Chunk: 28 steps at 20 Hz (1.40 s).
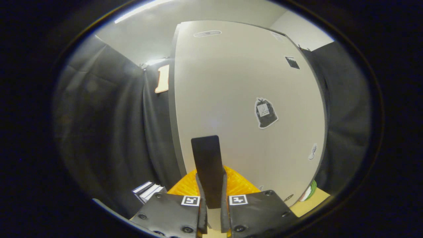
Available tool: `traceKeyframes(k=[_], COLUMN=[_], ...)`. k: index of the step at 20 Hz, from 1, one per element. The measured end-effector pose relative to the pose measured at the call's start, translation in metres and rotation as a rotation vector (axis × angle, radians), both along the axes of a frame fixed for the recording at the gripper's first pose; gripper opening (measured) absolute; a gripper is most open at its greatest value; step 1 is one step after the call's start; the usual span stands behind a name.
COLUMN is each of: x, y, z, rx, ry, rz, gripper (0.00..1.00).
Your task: Open the shoe cabinet door, grab the shoes and put them into the shoe cabinet, then close the shoe cabinet door.
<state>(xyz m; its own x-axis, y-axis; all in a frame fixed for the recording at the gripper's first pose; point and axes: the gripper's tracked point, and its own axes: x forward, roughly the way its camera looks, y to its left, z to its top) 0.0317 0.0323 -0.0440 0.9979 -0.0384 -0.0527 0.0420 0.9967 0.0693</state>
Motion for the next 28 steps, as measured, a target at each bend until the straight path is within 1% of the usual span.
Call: traceKeyframes(k=[7,13,23,28], x=[-0.029,-0.056,-0.118,-0.149], y=[-0.009,-0.015,-0.057,-0.093], z=[0.004,0.005,0.012,0.017], rx=[-0.002,-0.002,0.021,0.025], ry=[-0.018,0.003,0.032,0.039], rz=[0.008,0.067,0.158,0.161], gripper=[0.17,0.17,0.17,0.17])
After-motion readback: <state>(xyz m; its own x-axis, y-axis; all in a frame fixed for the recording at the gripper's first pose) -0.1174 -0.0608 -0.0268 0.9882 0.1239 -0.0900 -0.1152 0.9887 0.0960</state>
